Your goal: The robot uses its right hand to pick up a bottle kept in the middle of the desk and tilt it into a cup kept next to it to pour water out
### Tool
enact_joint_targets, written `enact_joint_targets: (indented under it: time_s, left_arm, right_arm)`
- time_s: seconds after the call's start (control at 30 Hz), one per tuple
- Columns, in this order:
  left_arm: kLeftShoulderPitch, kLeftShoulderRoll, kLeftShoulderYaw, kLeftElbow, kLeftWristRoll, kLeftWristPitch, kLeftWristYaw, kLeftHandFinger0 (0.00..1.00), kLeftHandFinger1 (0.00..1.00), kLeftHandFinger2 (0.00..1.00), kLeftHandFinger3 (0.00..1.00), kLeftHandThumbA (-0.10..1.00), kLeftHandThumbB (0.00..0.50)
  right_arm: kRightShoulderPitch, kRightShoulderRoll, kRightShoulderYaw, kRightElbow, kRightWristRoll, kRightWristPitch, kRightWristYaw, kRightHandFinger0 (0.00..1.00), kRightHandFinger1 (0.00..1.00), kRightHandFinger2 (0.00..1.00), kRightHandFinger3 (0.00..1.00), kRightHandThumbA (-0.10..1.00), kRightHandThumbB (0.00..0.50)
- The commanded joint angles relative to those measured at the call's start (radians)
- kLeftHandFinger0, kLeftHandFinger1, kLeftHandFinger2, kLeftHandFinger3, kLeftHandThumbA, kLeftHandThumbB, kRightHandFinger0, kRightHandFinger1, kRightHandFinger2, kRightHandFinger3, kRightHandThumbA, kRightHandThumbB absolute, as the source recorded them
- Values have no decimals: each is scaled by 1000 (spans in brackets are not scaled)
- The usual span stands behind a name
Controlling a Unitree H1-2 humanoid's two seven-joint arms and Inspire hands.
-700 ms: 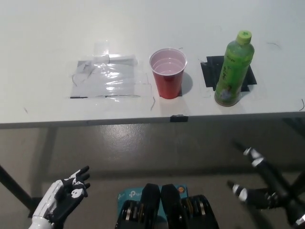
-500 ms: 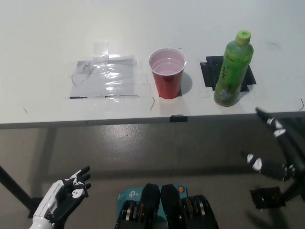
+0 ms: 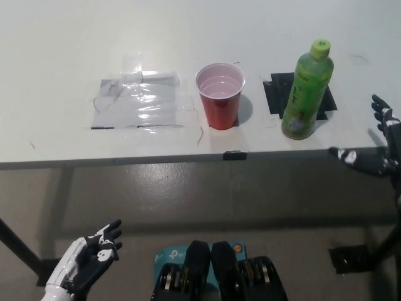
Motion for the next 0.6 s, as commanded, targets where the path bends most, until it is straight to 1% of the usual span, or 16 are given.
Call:
enact_joint_targets:
  time_s: [0.0,0.03,0.1,0.13,0.2,0.23,0.3,0.33,0.4,0.47,0.57]
  left_arm:
    - [4,20,-6,-30,-17,17,29,1000,1000,1000,1000,463,80]
    - [4,18,-3,-29,-19,17,29,1000,1000,1000,1000,453,75]
    - [4,15,1,-29,-15,17,26,1000,1000,1000,1000,454,89]
    - [3,15,0,-27,-13,17,24,1000,1000,1000,1000,458,101]
    - [2,16,0,-23,-13,17,18,1000,1000,1000,1000,472,102]
    - [2,20,-5,-28,-6,17,16,1000,1000,1000,1000,487,93]
    - [1,24,-9,-28,-6,17,14,1000,999,1000,1000,492,94]
    - [1,27,-11,-30,-2,17,9,998,995,1000,1000,492,67]
    - [1,29,-13,-31,2,17,3,997,991,1000,1000,489,57]
    - [9,32,-17,-34,4,17,2,992,975,998,1000,504,81]
    - [8,35,-19,-32,13,17,-9,968,952,985,1000,540,90]
  right_arm:
    - [-100,29,-55,72,-70,31,-40,1000,1000,1000,1000,954,500]
    - [-122,40,-69,100,-73,31,-37,1000,1000,1000,1000,955,500]
    - [-157,54,-82,135,-98,31,-33,1000,1000,1000,1000,964,500]
    - [-166,62,-89,139,-101,31,-31,1000,1000,1000,1000,943,500]
    - [-184,77,-101,147,-104,31,-27,1000,1000,1000,1000,926,500]
    - [-202,83,-100,161,-115,31,-35,1000,1000,1000,1000,914,500]
    - [-218,99,-112,162,-133,31,-25,1000,1000,1000,1000,909,500]
    - [-230,104,-110,167,-145,31,-16,1000,1000,1000,1000,909,500]
    - [-246,115,-113,170,-161,31,3,1000,1000,1000,1000,914,500]
    - [-259,143,-106,150,-198,31,28,1000,1000,1000,1000,909,500]
    - [-269,173,-113,126,-237,31,55,1000,1000,1000,1000,886,500]
